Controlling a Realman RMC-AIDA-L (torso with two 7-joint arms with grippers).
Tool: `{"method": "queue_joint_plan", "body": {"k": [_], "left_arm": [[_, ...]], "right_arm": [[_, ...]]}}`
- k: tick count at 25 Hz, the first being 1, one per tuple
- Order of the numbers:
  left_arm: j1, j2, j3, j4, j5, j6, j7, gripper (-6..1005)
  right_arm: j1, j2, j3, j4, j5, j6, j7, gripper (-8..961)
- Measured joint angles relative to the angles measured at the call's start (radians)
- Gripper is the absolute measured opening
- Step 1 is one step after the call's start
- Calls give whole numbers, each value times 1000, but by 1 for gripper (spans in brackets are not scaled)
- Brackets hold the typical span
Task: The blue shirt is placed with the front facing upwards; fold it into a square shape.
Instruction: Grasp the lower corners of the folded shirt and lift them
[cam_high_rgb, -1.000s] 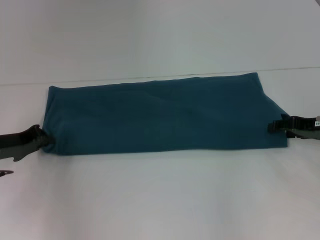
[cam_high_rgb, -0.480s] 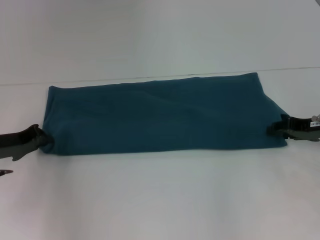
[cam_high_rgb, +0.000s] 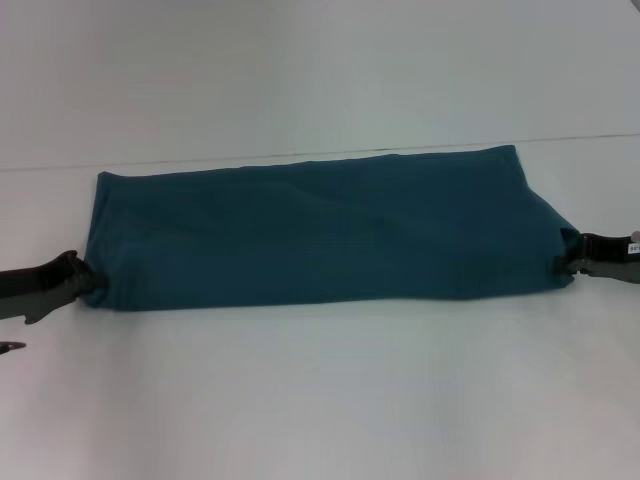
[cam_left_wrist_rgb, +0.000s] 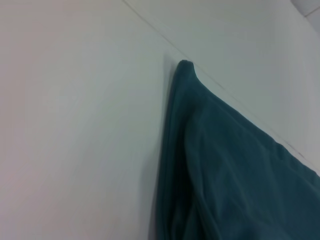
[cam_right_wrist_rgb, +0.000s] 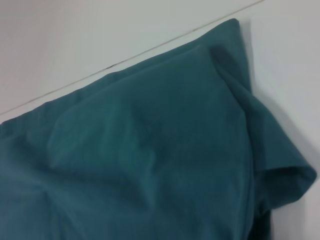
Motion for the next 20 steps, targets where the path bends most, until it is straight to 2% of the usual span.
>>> {"method": "queue_joint_plan", "body": {"k": [4, 7, 16, 20], "left_arm": [[0, 3, 2, 1, 10, 28, -1, 35], [0, 7, 1, 6, 45, 64, -8, 36], [18, 9, -5, 35, 86, 130, -13, 40], [42, 5, -6, 57, 86, 165, -13, 42]], "right_arm": [[-6, -7, 1, -4, 0, -23, 0, 76], [-10, -15, 0, -4, -1, -46, 0, 9], [-30, -26, -6, -20, -5, -113, 9, 8], [-50, -16, -7, -74, -41, -166, 40, 8]]}}
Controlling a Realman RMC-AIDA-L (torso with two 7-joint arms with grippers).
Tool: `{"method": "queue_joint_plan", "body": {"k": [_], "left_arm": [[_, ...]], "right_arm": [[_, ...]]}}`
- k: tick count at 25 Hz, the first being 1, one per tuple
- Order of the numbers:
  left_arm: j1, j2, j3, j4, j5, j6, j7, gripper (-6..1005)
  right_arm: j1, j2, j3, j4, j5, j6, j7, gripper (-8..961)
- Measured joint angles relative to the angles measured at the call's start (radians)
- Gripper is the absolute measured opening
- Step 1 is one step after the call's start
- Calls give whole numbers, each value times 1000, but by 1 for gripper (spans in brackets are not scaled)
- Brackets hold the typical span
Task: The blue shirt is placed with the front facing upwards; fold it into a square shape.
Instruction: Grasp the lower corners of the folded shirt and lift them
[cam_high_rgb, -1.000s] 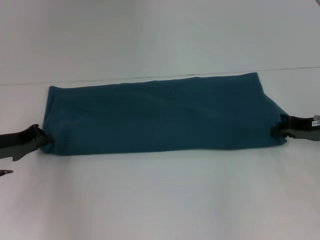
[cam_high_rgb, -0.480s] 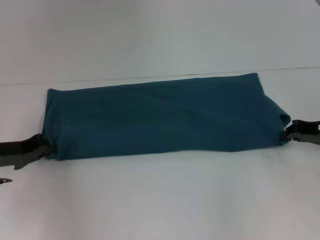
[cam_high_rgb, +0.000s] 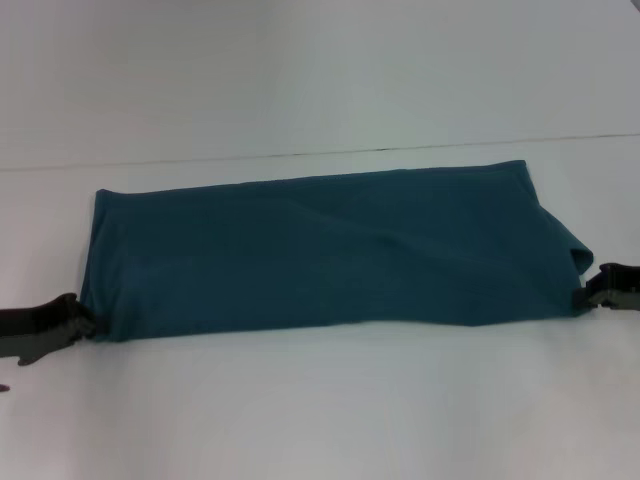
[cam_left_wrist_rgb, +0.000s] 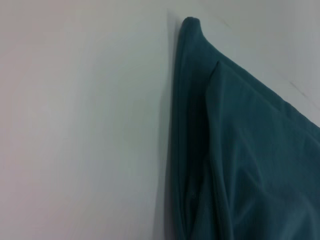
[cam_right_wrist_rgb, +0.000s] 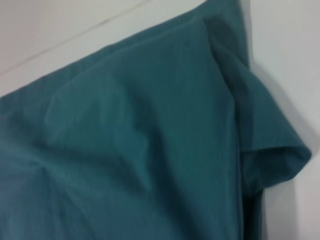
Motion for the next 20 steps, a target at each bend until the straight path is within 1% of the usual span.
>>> {"method": "queue_joint_plan", "body": {"k": [4, 6, 11, 17, 20], "left_arm": [[28, -9, 0, 24, 0, 41, 0, 44], [42, -14, 0, 33, 0, 53, 0, 45], [73, -24, -2, 53, -5, 68, 0, 47], [78, -26, -3, 63, -7, 77, 1, 50], [78, -26, -28, 63, -8, 79, 4, 52]], "right_arm": [[-18, 16, 4, -50, -16, -50, 10, 7], [-23, 20, 7, -58, -16, -67, 11, 7], [-26, 24, 3, -61, -16, -79, 12, 8], [-26, 26, 7, -61, -11, -83, 12, 9], [-27, 26, 16, -62, -6, -84, 5, 10]]}}
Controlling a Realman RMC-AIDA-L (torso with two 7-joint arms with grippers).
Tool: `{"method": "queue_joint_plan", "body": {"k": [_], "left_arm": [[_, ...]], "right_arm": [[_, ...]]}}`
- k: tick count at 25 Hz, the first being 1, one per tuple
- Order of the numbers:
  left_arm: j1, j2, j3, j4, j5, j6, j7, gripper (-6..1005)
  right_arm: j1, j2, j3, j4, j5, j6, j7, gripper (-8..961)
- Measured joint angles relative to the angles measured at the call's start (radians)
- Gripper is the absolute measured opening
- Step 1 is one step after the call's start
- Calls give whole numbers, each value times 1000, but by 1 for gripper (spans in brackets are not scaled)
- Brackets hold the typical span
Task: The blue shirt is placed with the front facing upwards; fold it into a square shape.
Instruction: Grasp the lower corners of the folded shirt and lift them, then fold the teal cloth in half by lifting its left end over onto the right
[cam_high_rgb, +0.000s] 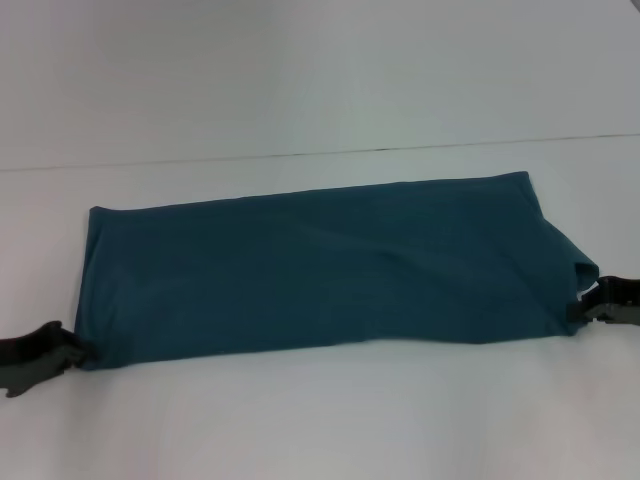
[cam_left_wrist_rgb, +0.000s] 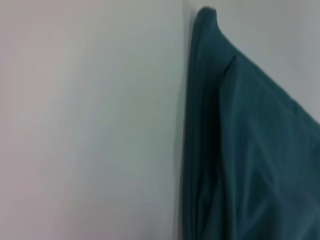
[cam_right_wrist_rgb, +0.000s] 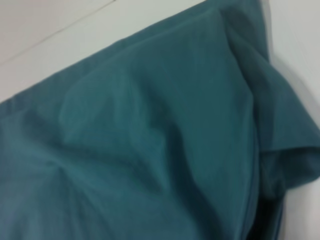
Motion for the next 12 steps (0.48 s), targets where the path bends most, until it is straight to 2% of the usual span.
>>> {"method": "queue_joint_plan", "body": {"k": [7, 9, 12], "left_arm": [[47, -1, -163, 78, -1, 3, -1, 55], [53, -1, -220, 92, -2, 10, 3, 56], [54, 1, -252, 95, -19, 20, 11, 178]], "right_arm": [[-19, -3, 63, -41, 59, 19, -45, 11], [-24, -9, 87, -50, 62, 51, -45, 75], [-24, -16, 128, -52, 88, 72, -69, 172]]}}
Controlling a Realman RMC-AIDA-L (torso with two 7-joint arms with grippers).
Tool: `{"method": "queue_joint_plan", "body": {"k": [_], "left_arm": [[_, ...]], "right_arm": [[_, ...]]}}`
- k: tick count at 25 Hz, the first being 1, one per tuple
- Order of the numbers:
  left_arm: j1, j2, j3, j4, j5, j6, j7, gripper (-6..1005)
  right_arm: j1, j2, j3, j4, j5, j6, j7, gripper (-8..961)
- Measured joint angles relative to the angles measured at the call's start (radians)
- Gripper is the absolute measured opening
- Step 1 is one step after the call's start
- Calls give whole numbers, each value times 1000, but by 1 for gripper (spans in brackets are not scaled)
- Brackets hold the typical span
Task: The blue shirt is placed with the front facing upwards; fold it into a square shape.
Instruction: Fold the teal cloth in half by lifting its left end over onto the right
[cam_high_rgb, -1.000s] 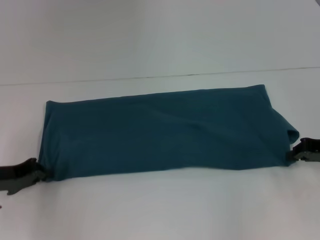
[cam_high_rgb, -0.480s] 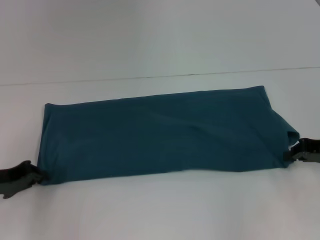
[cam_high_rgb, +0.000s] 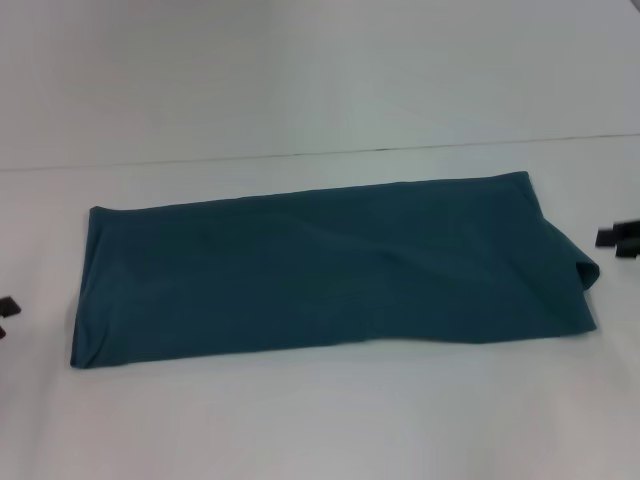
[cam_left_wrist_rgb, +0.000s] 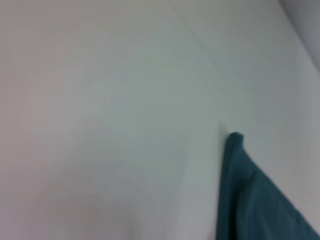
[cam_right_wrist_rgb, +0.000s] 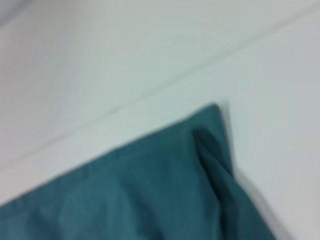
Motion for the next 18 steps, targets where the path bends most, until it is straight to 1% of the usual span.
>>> {"method": "queue_joint_plan", "body": {"k": [1, 2, 4, 5, 6, 7, 9, 12, 15, 16, 18], "left_arm": [[0, 0, -1, 0, -11, 3, 5, 218], [0, -1, -1, 1, -29, 8, 13, 259], [0, -4, 1, 0, -75, 27, 40, 359], [0, -5, 1, -3, -100, 40, 54, 409], [0, -6, 2, -11, -149, 71, 85, 459], [0, -6, 2, -11, -149, 71, 85, 492], [0, -6, 5, -23, -193, 104, 110, 558], [-4, -8, 7, -48, -212, 115, 114, 657], [-10, -12, 0, -93, -214, 92, 114, 779], [-13, -16, -3, -112, -216, 74, 114, 824], [-15, -24, -4, -132, -225, 44, 116, 913]], "right_arm": [[0, -1, 12, 1, 51, -14, -41, 204], [0, -1, 12, 1, 51, -14, -41, 251], [0, 2, 14, 7, 106, -44, -90, 344], [0, 6, 14, 9, 134, -66, -115, 391], [0, 16, 15, 14, 178, -109, -161, 438], [0, 16, 15, 14, 178, -109, -161, 481], [-1, 27, 15, 25, 216, -151, -207, 565], [-3, 44, 15, 50, 260, -186, -260, 693], [-3, 64, 10, 71, 275, -191, -288, 697], [1, 74, 9, 80, 276, -189, -307, 698], [4, 77, 9, 85, 276, -187, -316, 701]]}}
